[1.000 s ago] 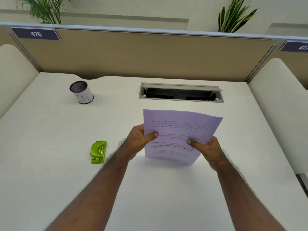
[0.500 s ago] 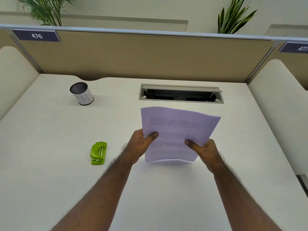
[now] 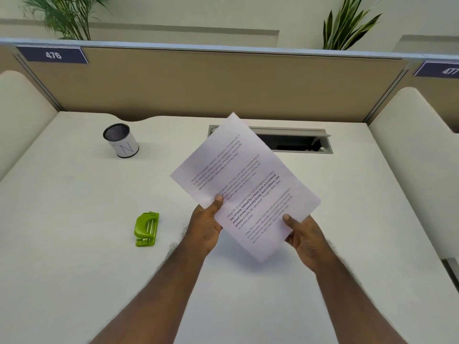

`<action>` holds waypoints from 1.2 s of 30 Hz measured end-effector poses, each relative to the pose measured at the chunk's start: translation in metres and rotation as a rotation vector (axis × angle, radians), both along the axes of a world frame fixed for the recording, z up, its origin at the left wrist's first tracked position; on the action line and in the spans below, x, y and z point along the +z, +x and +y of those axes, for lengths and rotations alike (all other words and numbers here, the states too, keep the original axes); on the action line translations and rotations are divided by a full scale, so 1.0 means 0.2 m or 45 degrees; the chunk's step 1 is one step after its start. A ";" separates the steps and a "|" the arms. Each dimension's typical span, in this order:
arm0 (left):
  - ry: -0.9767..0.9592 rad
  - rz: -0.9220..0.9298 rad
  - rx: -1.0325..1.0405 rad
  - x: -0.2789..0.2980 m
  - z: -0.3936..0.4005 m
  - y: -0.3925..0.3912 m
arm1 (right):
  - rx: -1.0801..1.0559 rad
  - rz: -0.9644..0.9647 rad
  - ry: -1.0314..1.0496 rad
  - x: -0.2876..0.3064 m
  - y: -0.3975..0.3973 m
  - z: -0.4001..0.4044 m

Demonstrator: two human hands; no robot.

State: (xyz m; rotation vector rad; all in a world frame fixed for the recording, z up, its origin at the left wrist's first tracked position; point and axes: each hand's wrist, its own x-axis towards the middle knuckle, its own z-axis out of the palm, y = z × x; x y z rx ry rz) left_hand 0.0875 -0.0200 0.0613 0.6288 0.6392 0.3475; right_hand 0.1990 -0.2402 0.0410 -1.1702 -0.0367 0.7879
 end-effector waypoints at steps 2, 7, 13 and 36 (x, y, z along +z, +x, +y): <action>-0.023 -0.055 -0.015 0.00 0.04 -0.02 | -0.108 -0.042 -0.084 -0.01 0.02 -0.02; 0.200 -0.098 -0.230 0.03 0.33 -0.11 | -0.143 -0.205 -0.272 0.04 0.12 -0.15; 0.852 0.244 -0.580 0.07 0.43 -0.10 | -0.062 -0.364 -0.390 0.09 0.16 -0.16; 0.565 0.329 -0.158 -0.13 0.24 -0.13 | -0.325 -0.310 -0.638 -0.03 0.02 -0.04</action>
